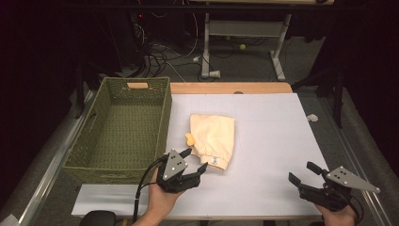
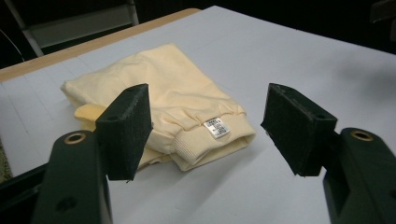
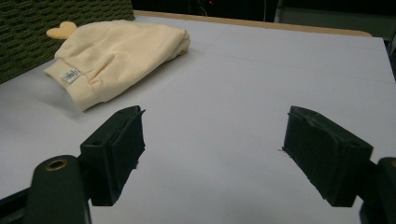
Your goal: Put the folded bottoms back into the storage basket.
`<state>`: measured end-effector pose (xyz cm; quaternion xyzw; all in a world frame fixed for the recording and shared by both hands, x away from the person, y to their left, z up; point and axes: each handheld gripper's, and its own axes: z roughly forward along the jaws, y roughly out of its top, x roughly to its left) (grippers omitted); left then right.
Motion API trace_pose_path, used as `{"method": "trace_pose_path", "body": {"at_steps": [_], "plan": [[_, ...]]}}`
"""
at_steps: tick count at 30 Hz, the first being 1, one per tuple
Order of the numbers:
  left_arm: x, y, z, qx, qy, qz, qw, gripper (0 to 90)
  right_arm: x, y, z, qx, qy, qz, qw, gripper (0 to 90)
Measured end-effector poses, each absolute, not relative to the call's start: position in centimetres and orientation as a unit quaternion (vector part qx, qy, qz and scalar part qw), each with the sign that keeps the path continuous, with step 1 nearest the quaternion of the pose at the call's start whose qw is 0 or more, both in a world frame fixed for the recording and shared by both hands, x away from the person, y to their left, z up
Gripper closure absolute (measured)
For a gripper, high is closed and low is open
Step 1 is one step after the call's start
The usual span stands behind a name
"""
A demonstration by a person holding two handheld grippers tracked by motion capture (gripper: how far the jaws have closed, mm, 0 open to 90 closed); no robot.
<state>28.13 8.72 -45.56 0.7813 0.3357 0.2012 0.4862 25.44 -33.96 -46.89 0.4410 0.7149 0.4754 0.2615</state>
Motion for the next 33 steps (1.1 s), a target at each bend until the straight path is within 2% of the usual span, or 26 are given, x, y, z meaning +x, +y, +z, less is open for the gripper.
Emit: {"method": "trace_pose_path", "body": {"at_steps": [27, 33], "plan": [[34.0, 5.9, -46.1, 0.797, 0.393, 0.17, 0.425, 29.9, 25.5, -34.1, -46.9, 0.442, 0.713, 0.478, 0.259, 21.2], [35.0, 5.5, -45.6, 0.799, 0.41, 0.166, 0.407, 27.0, 25.4, -34.1, -46.9, 0.442, 0.713, 0.478, 0.259, 21.2]]}}
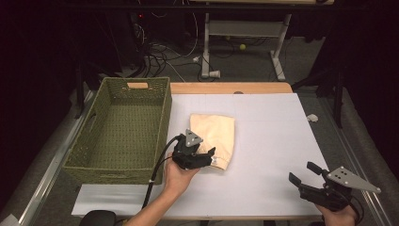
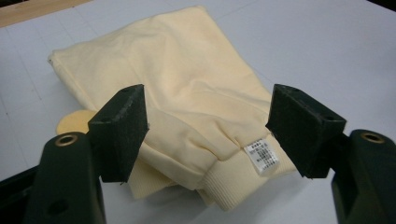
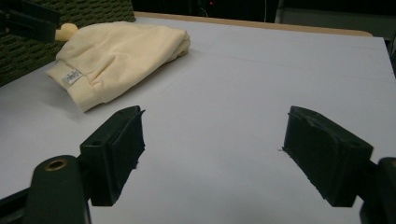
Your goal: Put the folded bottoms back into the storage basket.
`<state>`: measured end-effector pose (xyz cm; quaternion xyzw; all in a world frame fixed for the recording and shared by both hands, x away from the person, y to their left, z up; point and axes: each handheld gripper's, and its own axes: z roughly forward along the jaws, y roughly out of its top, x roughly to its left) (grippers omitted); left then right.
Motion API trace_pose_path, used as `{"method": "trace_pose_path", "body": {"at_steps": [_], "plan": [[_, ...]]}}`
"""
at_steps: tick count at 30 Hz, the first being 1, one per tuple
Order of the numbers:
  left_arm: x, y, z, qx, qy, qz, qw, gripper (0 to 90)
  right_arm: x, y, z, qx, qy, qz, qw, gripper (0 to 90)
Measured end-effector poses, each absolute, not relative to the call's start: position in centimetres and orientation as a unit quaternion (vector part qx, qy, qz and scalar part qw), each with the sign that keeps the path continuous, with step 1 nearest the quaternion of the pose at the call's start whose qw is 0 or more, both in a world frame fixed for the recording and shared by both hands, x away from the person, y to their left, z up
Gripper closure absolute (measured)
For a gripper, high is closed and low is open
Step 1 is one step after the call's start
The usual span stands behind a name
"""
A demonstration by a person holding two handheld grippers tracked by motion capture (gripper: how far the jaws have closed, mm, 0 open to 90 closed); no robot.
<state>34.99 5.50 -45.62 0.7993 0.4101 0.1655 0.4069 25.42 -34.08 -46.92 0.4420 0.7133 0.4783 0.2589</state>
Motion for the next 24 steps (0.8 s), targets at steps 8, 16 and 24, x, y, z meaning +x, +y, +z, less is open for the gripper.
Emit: {"method": "trace_pose_path", "body": {"at_steps": [8, 16, 24], "plan": [[37.4, 5.1, -45.3, 0.802, 0.434, 0.157, 0.379, 27.3, 25.4, -34.1, -46.9, 0.441, 0.714, 0.479, 0.259, 21.2], [39.8, 5.4, -45.2, 0.795, 0.47, 0.135, 0.358, 25.6, 25.4, -34.1, -46.9, 0.441, 0.713, 0.48, 0.258, 21.2], [42.4, 5.1, -44.9, 0.793, 0.5, 0.121, 0.327, 19.2, 25.5, -34.0, -46.9, 0.436, 0.718, 0.477, 0.258, 21.2]]}}
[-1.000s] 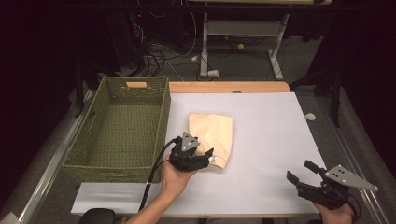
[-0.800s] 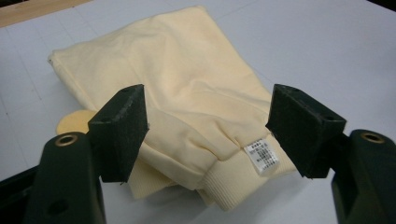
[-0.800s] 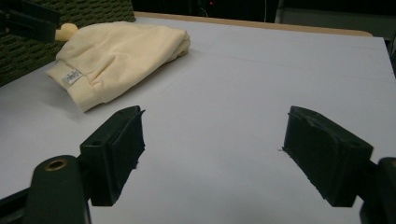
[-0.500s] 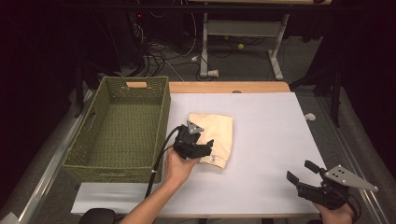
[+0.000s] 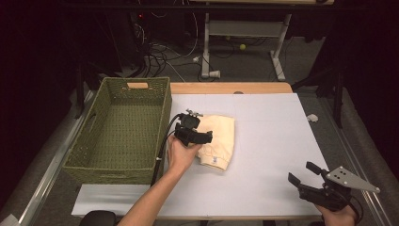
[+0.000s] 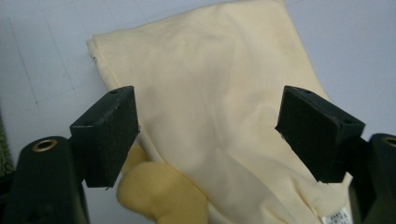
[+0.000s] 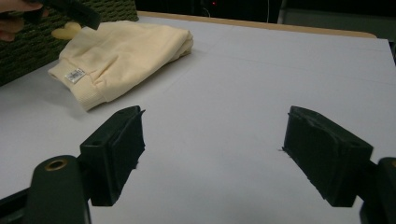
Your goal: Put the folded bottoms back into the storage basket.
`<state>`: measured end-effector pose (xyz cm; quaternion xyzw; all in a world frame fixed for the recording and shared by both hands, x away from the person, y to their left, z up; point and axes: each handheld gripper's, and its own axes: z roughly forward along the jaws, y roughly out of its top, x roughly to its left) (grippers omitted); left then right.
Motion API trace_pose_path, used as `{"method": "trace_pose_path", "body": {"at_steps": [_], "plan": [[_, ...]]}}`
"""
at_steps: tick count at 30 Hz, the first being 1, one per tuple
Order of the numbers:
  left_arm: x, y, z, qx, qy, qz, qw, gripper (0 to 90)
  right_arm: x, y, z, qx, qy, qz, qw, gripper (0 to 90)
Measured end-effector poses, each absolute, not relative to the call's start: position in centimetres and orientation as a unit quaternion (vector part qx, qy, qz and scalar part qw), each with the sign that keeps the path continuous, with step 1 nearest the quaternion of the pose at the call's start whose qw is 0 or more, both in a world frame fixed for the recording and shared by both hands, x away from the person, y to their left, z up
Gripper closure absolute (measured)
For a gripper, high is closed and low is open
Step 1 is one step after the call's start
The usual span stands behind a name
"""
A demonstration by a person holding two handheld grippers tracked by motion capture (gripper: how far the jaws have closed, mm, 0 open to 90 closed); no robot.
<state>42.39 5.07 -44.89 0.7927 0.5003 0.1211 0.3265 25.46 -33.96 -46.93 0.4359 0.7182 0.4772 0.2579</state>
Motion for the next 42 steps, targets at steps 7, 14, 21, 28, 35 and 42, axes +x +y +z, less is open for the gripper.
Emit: {"method": "trace_pose_path", "body": {"at_steps": [7, 14, 21, 28, 35, 42], "plan": [[44.7, 5.0, -45.6, 0.787, 0.528, 0.101, 0.302, 17.9, 25.3, -34.1, -46.9, 0.438, 0.715, 0.481, 0.256, 21.1], [45.5, 5.3, -46.6, 0.794, 0.535, 0.101, 0.27, 17.9, 25.4, -34.0, -47.0, 0.436, 0.719, 0.478, 0.256, 21.2], [46.5, 5.4, -48.1, 0.8, 0.538, 0.042, 0.262, 16.7, 25.4, -34.0, -47.0, 0.435, 0.719, 0.478, 0.254, 21.2], [46.9, 5.2, -49.4, 0.801, 0.533, -0.015, 0.272, 13.8, 25.5, -34.0, -47.0, 0.436, 0.721, 0.476, 0.254, 21.3], [46.3, 5.2, -49.6, 0.812, 0.51, -0.018, 0.282, 19.0, 25.6, -33.8, -46.9, 0.436, 0.723, 0.474, 0.251, 21.4], [46.1, 5.0, -49.4, 0.81, 0.506, -0.035, 0.293, 35.0, 25.6, -34.0, -47.0, 0.436, 0.721, 0.476, 0.251, 21.3]]}}
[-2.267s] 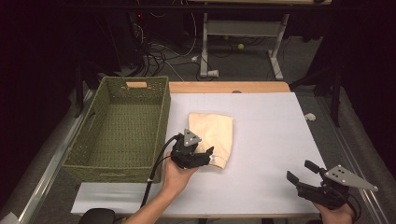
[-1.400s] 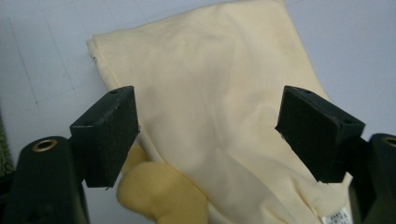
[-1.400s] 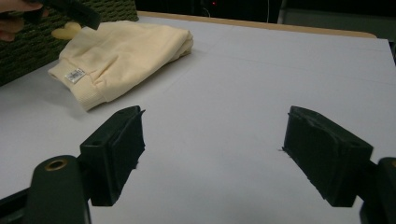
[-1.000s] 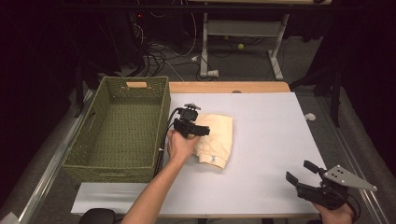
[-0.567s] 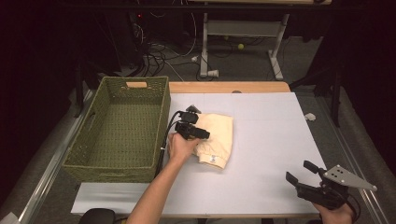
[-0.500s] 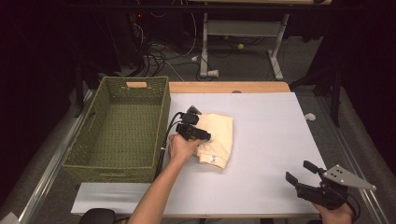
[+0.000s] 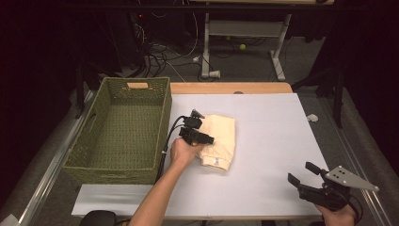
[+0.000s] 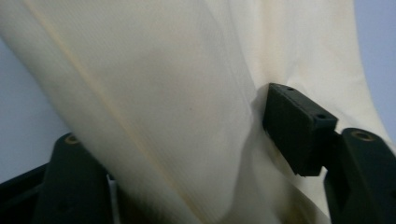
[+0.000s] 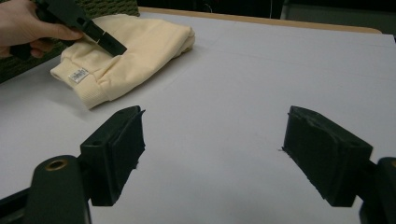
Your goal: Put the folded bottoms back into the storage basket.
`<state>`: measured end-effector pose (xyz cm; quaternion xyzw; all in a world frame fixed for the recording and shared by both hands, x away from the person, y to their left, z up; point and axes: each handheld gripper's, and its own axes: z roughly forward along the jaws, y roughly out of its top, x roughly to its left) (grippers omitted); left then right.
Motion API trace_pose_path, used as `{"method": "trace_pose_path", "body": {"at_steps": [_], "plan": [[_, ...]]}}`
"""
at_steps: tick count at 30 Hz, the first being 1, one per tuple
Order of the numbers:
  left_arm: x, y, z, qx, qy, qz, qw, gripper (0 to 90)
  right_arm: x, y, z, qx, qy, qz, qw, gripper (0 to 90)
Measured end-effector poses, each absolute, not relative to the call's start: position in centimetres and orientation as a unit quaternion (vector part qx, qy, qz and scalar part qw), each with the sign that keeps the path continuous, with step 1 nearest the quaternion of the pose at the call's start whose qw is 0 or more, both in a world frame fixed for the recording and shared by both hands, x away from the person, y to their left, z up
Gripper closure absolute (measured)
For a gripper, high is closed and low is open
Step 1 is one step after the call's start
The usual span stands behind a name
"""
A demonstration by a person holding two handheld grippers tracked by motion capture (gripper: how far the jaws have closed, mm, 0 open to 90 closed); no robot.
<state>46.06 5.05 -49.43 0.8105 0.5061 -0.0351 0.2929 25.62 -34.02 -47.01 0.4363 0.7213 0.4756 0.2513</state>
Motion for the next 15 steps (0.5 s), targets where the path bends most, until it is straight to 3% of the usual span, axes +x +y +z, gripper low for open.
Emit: {"method": "trace_pose_path", "body": {"at_steps": [7, 15], "plan": [[45.7, 5.1, -49.0, 0.801, 0.512, -0.045, 0.307, 54.1, 25.6, -33.7, -46.9, 0.432, 0.725, 0.474, 0.252, 21.4], [45.3, 5.0, -48.3, 0.799, 0.504, -0.037, 0.327, 56.7, 25.7, -34.0, -47.0, 0.436, 0.721, 0.476, 0.25, 21.2]]}}
